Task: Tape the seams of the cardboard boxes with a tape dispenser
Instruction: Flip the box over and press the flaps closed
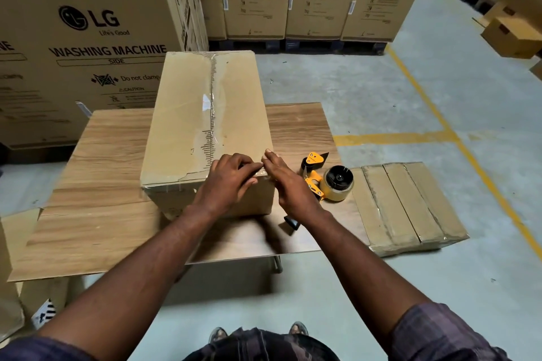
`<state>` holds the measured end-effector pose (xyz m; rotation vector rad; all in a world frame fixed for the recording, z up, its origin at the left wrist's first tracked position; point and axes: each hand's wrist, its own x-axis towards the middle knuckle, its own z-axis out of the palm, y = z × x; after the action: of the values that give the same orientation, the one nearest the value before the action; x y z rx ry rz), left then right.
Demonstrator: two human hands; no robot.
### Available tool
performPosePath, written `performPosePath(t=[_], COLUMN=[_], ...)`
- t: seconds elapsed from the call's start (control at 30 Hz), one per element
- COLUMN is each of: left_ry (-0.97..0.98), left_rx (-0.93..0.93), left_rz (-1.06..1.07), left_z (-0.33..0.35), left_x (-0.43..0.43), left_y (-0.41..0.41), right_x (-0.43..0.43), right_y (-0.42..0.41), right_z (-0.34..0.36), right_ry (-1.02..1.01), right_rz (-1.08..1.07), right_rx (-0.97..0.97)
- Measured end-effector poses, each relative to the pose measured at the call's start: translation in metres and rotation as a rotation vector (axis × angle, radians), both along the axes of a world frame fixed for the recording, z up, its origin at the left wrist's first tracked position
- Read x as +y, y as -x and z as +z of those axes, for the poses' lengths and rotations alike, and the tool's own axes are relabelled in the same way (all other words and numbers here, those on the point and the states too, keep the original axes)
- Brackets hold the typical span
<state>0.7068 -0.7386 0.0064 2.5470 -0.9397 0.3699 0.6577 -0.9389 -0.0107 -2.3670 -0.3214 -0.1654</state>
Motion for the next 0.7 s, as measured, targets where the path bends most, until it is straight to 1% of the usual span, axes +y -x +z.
performPosePath(t=[0.13, 0.3, 0.37, 0.47, 0.5, 0.57, 0.63, 0.7], left_ry=[0.083, 0.128, 0.112, 0.021, 0.002, 0.025, 0.057, 0.061], left_rx=[0.128, 0.133, 0.152, 0.213, 0.204, 0.140, 0.092, 0.082], left_rz=[-0.015, -0.006, -0.012, -0.017, -0.014, 0.024, 0.077, 0.101], left_z=[0.009, 0.008, 0.009, 0.015, 0.017, 0.022, 0.023, 0.020], left_x=[0.002, 0.000, 0.001, 0.005, 0.008, 0.015, 0.025, 0.038], left_y=[-0.004, -0.004, -0.003, 0.000, 0.001, 0.003, 0.001, -0.003], right_x=[0.004, 0.006, 0.005, 0.008, 0.010, 0.012, 0.016, 0.020], right_y=[-0.003, -0.005, -0.003, -0.002, -0.002, -0.003, -0.007, -0.010], right_z=[0.009, 0.006, 0.002, 0.002, 0.006, 0.012, 0.014, 0.012], right_ry=[-0.016, 0.066, 0.112, 0.109, 0.115, 0.133, 0.114, 0.087], right_rz=[0.003, 0.016, 0.013, -0.007, -0.011, 0.002, 0.011, -0.012], right_rx=[-0.059, -0.145, -0.182, -0.209, -0.203, -0.191, -0.223, -0.258])
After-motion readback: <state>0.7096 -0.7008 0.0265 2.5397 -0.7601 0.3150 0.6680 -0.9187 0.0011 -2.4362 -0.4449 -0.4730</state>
